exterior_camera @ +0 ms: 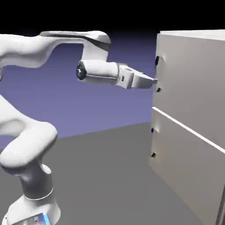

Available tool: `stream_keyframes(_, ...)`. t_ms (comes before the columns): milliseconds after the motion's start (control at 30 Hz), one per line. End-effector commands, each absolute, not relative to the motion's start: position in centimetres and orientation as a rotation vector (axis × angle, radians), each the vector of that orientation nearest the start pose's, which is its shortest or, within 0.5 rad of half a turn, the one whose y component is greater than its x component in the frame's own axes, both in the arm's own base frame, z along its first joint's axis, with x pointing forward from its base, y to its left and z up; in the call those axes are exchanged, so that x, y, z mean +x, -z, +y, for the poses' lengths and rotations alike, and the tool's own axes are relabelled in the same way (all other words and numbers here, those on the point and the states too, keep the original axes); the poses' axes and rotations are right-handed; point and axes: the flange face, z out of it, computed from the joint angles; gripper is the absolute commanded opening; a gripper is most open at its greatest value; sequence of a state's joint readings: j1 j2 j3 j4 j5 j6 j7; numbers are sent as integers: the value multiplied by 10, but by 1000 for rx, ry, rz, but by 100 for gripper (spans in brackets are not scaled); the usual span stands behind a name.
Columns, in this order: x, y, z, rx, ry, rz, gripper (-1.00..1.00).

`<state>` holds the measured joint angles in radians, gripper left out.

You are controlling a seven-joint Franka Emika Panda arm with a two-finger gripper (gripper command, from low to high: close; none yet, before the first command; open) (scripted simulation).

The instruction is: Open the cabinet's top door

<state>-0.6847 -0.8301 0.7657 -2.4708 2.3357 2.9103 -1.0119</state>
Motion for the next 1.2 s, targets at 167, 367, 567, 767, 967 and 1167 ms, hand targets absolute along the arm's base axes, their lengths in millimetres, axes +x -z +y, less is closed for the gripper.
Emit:
stream_keyframes(167,388,-537,57,-1819,1707,787,0)
stream_keyframes(367,400,-524,81,-1758,1785,771,0)
stream_keyframes(567,441,-524,80,-1759,1788,770,0)
stream_keyframes(767,436,-524,75,-1760,1764,736,-100)
stream_keyframes(967,396,-524,58,-1765,1698,636,-100)
stream_keyframes(1167,351,-524,34,-1767,1617,521,-100)
